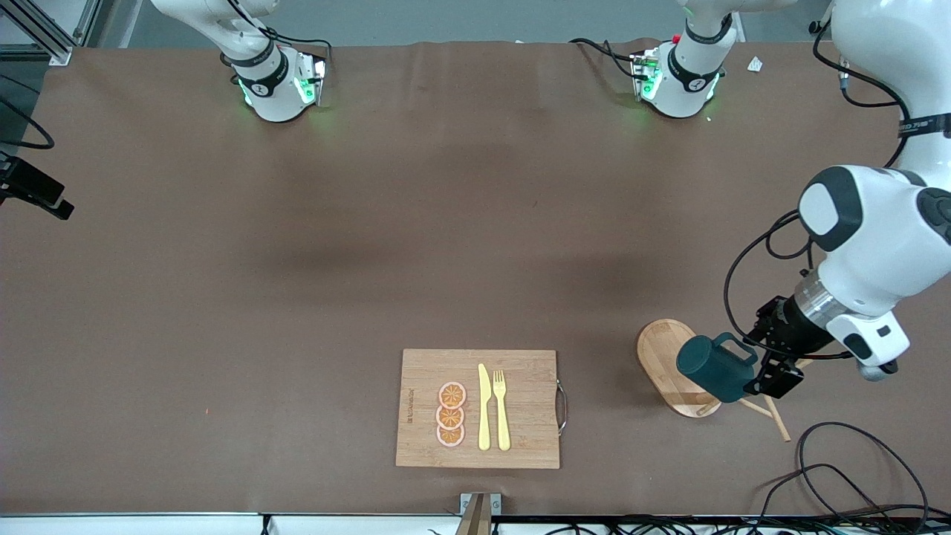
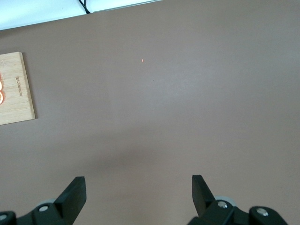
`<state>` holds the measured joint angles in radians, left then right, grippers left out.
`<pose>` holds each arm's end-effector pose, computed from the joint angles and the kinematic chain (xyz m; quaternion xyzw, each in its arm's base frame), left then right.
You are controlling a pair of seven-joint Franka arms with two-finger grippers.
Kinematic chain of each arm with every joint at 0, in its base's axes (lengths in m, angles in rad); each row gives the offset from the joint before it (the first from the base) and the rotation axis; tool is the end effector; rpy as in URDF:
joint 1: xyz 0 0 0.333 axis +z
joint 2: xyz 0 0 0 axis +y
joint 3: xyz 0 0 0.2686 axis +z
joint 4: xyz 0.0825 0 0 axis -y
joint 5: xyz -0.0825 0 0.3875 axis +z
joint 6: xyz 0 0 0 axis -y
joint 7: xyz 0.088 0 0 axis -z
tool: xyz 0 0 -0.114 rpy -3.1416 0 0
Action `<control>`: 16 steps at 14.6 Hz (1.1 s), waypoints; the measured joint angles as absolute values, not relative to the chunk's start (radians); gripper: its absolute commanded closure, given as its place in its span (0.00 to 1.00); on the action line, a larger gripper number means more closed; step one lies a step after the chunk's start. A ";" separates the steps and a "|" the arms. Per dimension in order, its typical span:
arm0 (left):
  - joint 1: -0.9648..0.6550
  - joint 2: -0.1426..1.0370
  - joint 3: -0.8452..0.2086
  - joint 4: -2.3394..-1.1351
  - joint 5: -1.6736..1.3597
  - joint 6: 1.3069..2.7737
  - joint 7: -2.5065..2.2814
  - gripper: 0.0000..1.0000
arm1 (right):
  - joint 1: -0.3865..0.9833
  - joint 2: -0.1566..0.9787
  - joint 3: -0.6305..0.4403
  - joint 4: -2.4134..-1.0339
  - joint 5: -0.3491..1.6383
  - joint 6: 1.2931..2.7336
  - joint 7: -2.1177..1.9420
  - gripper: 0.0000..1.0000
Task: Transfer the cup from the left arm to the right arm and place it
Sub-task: 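Close the left gripper around the teal mug body on the stand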
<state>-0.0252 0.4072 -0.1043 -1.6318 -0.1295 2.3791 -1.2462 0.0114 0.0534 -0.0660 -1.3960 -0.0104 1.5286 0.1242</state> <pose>0.6811 -0.0833 0.3691 0.8083 0.5593 0.0854 0.1628 0.5672 -0.0312 0.6190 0.9952 -0.0895 0.0399 0.0056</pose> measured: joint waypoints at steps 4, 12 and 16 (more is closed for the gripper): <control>-0.026 0.407 -0.119 -1.663 -0.129 2.413 -1.254 0.00 | 0.011 0.053 -0.069 -1.396 -0.011 1.529 0.124 0.00; -0.018 0.398 -0.119 -1.655 -0.176 2.425 -1.255 0.00 | 0.011 0.053 -0.069 -1.396 -0.011 1.529 0.124 0.00; -0.015 0.390 -0.119 -1.617 -0.181 2.427 -1.255 0.00 | 0.011 0.053 -0.070 -1.396 -0.011 1.529 0.124 0.00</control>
<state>-0.0153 0.3901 -0.1193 -1.6167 -0.1806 2.4273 -1.2554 0.0109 0.0534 -0.0695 -1.3960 -0.0109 1.5286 0.1241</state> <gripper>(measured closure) 0.000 0.000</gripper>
